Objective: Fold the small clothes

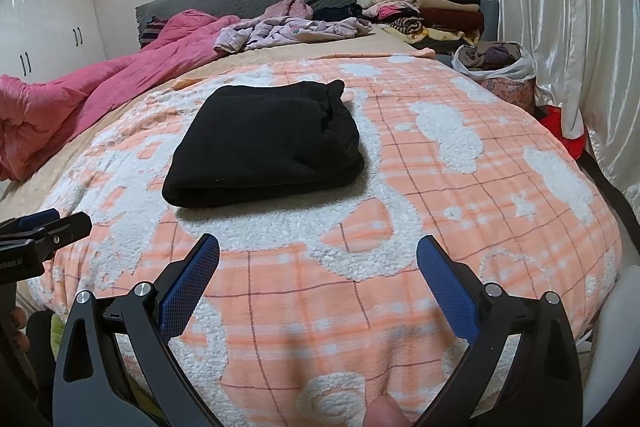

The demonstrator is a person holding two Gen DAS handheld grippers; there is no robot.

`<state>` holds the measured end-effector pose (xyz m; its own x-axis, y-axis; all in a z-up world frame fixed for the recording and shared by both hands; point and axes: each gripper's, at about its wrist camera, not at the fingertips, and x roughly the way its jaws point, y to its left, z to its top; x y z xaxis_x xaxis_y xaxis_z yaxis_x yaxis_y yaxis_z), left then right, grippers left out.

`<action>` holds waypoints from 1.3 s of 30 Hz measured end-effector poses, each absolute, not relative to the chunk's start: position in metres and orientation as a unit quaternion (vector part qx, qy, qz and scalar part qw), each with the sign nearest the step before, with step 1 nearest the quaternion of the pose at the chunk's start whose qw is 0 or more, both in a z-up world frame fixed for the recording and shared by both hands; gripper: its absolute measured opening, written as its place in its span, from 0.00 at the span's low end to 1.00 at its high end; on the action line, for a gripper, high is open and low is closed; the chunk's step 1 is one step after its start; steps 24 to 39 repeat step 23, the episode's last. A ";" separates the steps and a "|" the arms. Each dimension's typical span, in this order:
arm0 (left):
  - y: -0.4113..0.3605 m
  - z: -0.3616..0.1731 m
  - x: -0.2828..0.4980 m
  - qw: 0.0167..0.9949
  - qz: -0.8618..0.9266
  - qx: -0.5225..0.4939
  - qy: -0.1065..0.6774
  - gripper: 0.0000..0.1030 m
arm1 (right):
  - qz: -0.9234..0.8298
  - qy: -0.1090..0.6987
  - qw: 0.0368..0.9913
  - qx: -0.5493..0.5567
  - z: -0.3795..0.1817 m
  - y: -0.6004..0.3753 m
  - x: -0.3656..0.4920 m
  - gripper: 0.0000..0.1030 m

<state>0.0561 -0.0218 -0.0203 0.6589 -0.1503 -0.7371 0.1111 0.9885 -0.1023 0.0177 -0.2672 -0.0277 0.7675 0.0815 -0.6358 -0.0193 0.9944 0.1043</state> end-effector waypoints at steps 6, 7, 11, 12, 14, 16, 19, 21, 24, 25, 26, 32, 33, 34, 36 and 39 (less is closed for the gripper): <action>-0.018 -0.025 0.058 0.906 -0.071 -0.028 0.416 0.91 | 0.015 0.341 0.939 0.047 -0.030 -0.271 0.020 0.96; -0.016 -0.025 0.059 0.906 -0.067 -0.030 0.418 0.91 | 0.012 0.342 0.939 0.048 -0.031 -0.272 0.021 0.96; -0.001 -0.023 0.063 0.913 -0.039 -0.021 0.405 0.91 | -0.010 0.341 0.939 0.049 -0.032 -0.285 0.030 0.96; 0.011 -0.021 0.065 0.916 -0.036 -0.032 0.398 0.91 | -0.017 0.341 0.939 0.048 -0.032 -0.288 0.032 0.96; 0.029 -0.018 0.071 0.916 -0.033 -0.054 0.395 0.91 | -0.036 0.340 0.938 0.052 -0.033 -0.303 0.043 0.96; 0.058 -0.016 0.082 0.916 -0.003 -0.072 0.394 0.91 | -0.065 0.337 0.938 0.052 -0.034 -0.322 0.057 0.96; 0.116 -0.016 0.108 0.909 0.054 -0.094 0.402 0.91 | -0.107 0.332 0.936 0.052 -0.033 -0.351 0.084 0.96; 0.151 -0.020 0.124 0.902 0.101 -0.097 0.408 0.91 | -0.133 0.330 0.933 0.059 -0.031 -0.364 0.099 0.96; 0.187 -0.027 0.139 0.893 0.137 -0.105 0.416 0.91 | -0.139 0.318 0.935 0.076 -0.022 -0.372 0.117 0.96; 0.187 -0.027 0.139 0.893 0.137 -0.105 0.416 0.91 | -0.139 0.318 0.935 0.076 -0.022 -0.372 0.117 0.96; 0.187 -0.027 0.139 0.893 0.137 -0.105 0.416 0.91 | -0.139 0.318 0.935 0.076 -0.022 -0.372 0.117 0.96; 0.187 -0.027 0.139 0.893 0.137 -0.105 0.416 0.91 | -0.139 0.318 0.935 0.076 -0.022 -0.372 0.117 0.96; 0.187 -0.027 0.139 0.893 0.137 -0.105 0.416 0.91 | -0.139 0.318 0.935 0.076 -0.022 -0.372 0.117 0.96; 0.187 -0.027 0.139 0.893 0.137 -0.105 0.416 0.91 | -0.139 0.318 0.935 0.076 -0.022 -0.372 0.117 0.96; 0.187 -0.027 0.139 0.893 0.137 -0.105 0.416 0.91 | -0.139 0.318 0.935 0.076 -0.022 -0.372 0.117 0.96; 0.187 -0.027 0.139 0.893 0.137 -0.105 0.416 0.91 | -0.139 0.318 0.935 0.076 -0.022 -0.372 0.117 0.96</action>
